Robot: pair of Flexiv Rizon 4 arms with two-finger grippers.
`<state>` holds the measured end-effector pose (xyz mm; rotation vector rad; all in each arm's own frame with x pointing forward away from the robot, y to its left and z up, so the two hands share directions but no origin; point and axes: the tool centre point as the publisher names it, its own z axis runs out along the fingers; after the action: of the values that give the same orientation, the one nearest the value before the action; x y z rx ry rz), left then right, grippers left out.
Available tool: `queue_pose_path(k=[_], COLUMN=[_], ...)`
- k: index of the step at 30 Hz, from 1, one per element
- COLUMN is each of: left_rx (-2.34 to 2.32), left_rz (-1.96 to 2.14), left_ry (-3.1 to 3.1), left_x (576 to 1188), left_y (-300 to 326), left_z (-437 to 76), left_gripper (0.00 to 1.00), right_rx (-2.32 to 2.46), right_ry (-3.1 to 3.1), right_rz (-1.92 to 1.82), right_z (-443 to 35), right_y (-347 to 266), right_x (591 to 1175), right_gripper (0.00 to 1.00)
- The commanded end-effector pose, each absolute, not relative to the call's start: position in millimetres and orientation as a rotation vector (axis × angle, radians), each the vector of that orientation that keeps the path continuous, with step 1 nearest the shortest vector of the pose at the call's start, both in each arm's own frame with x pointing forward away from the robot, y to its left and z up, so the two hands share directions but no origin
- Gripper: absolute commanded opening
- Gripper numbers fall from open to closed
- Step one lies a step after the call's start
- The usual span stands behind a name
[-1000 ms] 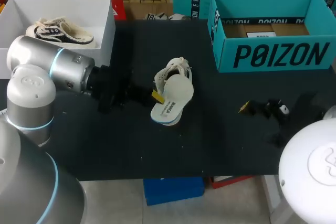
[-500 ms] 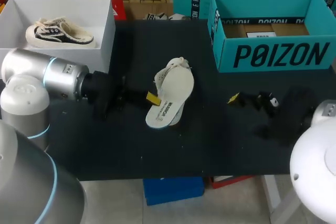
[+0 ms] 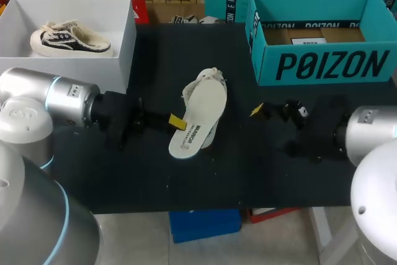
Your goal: Take the shoe out of the shoebox, open the shoe tongue, remove and reinsert the insole, then place the shoe into the shoebox
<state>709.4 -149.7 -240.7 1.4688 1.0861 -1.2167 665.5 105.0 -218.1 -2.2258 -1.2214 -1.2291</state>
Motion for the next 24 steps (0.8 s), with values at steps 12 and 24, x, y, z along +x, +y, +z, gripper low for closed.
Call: queue_pose_path(k=[12, 24], left_rx=[1.428, 1.411], left_rz=[-1.204, -1.195], left_ry=[1.132, 1.127], left_x=[692.7, 693.8], left_y=[-152.7, -143.9], left_z=[-237.1, -236.0], left_gripper=[0.00, 0.00], right_rx=[-1.130, -1.102], right_ry=[-0.894, -0.925], right_rz=[-1.447, -1.459], right_z=[-237.7, -241.0], right_y=[102.6, 132.6], right_x=[668.4, 693.2], right_gripper=[1.00, 1.00])
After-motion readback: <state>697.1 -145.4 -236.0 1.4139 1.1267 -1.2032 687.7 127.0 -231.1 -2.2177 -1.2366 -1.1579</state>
